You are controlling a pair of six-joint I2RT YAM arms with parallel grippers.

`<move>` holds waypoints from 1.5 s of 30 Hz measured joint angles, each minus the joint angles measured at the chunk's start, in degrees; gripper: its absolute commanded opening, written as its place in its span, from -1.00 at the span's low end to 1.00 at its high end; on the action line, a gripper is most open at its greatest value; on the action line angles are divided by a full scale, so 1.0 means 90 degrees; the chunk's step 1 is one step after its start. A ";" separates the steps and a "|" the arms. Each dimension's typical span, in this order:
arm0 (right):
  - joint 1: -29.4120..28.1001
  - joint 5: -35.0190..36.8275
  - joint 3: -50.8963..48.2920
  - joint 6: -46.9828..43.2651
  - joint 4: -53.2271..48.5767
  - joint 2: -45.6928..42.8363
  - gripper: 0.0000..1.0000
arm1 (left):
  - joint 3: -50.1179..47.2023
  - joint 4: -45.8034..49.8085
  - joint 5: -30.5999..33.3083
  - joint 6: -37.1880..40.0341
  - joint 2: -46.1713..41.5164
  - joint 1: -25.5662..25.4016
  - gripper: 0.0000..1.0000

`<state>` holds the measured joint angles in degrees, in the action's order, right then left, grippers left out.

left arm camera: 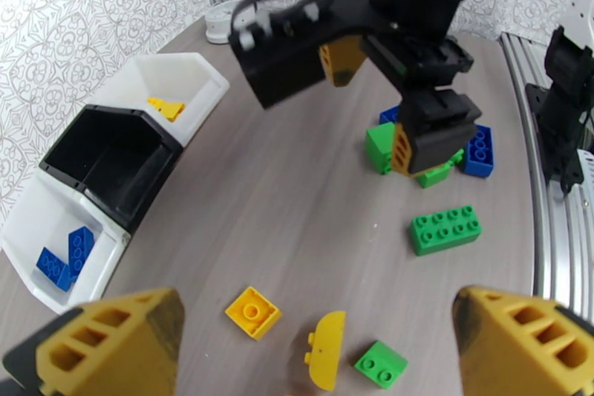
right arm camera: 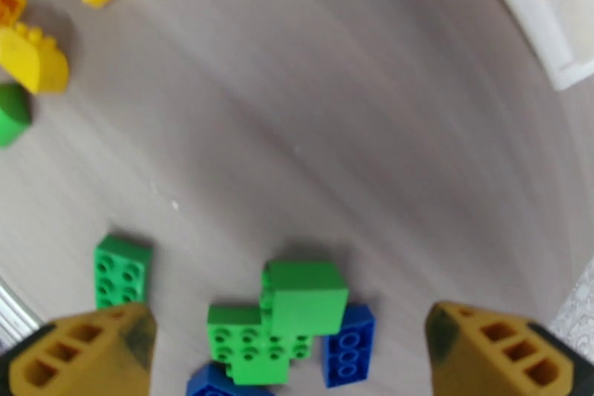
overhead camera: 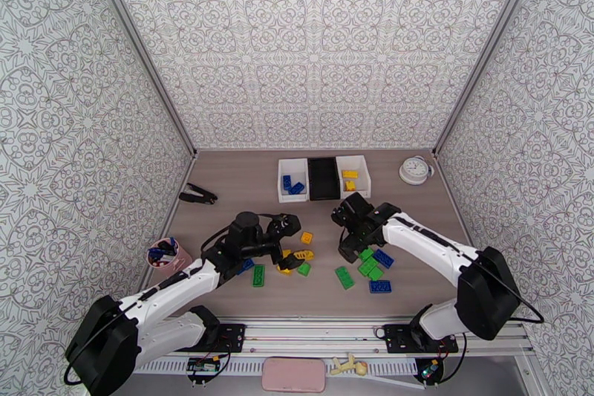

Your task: Sort the legos into containers by color

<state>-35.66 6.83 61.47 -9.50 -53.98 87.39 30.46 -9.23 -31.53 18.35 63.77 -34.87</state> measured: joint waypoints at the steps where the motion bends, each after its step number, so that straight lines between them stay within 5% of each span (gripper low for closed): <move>1: 0.0015 0.0002 0.0032 -0.0036 -0.0112 0.0143 0.99 | 0.0000 -0.0007 -0.0039 0.0017 0.0000 0.0000 0.99; 12: 0.0318 0.0066 0.0214 -0.0117 -0.0350 0.1304 0.81 | -0.0027 -0.0005 -0.0364 0.0158 0.0000 0.0158 0.99; 26: 0.0464 0.0046 0.0364 -0.0158 -0.0333 0.1715 -0.12 | -0.0029 -0.0005 -0.0476 0.0231 0.0000 0.0185 0.99; 37: 0.0515 -0.0051 0.0367 -0.0153 0.0340 0.0797 -0.20 | -0.0119 -0.0194 -0.0440 0.0199 0.0000 0.0245 0.99; 45: 0.0542 -0.0328 0.0189 0.0765 0.2635 0.0090 -0.26 | -0.0202 -0.0544 -0.0078 -0.0068 0.0000 0.0262 0.99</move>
<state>-30.79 3.88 63.18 -2.61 -30.26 88.20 28.64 -14.13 -32.23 17.74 63.77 -32.51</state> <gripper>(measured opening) 0.435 0.996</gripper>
